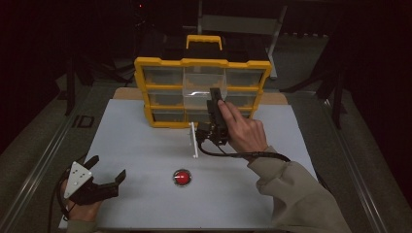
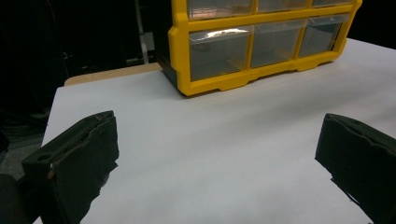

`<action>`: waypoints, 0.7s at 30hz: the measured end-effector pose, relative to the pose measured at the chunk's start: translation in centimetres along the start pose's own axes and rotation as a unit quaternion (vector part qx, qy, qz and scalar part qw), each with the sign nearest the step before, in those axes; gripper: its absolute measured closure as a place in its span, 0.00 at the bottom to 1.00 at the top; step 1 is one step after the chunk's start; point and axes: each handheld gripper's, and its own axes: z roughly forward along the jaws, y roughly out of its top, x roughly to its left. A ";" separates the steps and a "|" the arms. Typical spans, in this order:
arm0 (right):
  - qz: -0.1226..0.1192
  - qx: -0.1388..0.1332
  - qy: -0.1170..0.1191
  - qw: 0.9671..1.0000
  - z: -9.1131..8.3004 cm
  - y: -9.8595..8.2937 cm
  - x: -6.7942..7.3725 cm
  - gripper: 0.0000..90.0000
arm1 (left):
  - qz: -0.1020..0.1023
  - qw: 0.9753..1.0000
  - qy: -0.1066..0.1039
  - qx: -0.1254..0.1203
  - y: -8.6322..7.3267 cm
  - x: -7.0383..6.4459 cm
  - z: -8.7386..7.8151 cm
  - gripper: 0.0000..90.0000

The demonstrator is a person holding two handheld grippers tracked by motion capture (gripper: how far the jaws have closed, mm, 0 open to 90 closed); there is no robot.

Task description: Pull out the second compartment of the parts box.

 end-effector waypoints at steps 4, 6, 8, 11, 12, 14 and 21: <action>0.015 0.004 0.008 1.000 0.0 0.0 0.0 0.34 | 0.000 1.000 0.000 -0.001 0.0 0.0 0.0 0.00; 0.022 0.006 0.007 1.000 0.1 0.0 0.2 0.26 | -0.001 1.000 0.000 0.000 0.0 0.0 0.0 0.00; 0.028 0.012 0.010 0.999 0.2 -0.1 0.4 0.20 | 0.001 1.000 0.000 0.001 0.0 0.0 0.0 0.00; 0.030 0.016 0.015 0.999 0.2 -0.1 0.7 0.16 | 0.001 1.000 0.001 0.001 0.0 0.0 0.0 0.00; 0.032 0.015 0.015 0.999 0.2 -0.1 0.8 0.15 | 0.001 1.000 0.001 0.001 0.0 0.0 0.0 0.00; 0.031 0.017 0.019 0.999 0.2 -0.1 1.0 0.13 | -0.001 1.000 0.001 0.000 0.0 0.0 0.0 0.00; 0.038 0.014 0.020 0.999 0.0 0.0 1.5 0.11 | 0.001 1.000 0.001 0.001 0.0 0.0 0.1 0.00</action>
